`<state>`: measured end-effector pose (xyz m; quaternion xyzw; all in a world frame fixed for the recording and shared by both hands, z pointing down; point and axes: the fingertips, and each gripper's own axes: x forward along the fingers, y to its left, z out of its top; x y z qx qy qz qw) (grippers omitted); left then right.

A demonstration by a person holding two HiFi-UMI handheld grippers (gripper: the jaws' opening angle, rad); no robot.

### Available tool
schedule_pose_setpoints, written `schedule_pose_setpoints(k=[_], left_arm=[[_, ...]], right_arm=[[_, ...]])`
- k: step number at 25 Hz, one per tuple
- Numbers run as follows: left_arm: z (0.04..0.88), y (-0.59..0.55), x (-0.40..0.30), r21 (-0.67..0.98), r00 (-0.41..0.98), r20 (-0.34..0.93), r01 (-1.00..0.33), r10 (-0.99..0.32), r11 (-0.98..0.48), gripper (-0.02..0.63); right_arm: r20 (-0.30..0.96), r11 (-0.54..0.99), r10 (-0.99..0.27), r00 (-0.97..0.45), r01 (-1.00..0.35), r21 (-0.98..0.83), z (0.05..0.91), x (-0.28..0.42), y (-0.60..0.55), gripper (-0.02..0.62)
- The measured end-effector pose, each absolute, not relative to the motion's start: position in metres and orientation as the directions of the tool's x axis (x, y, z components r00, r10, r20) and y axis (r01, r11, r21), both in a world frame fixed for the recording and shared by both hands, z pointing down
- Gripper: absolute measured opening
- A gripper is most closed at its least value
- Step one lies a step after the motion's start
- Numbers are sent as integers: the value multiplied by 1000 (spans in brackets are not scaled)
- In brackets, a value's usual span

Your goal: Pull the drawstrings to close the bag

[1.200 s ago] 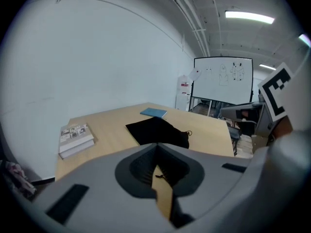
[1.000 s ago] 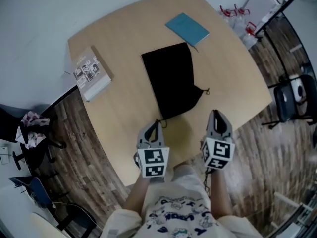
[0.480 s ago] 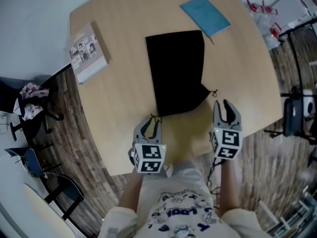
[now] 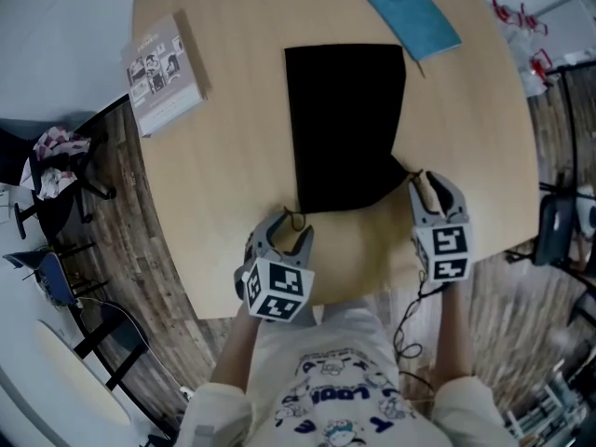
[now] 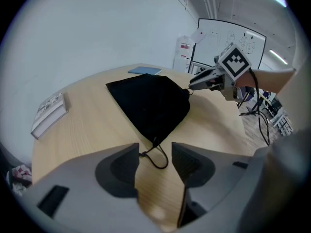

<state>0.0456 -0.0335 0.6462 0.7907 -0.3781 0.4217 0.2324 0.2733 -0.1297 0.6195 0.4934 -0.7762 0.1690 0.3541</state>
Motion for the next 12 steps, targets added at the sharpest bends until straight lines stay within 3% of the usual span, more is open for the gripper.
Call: schedule_pose_setpoints(k=[12], left_arm=[[663,-33,53,32,354,903,-619,-243,-785,215]], right_arm=[[819,680,-457,-348,-730,69,651,267,-141,112]])
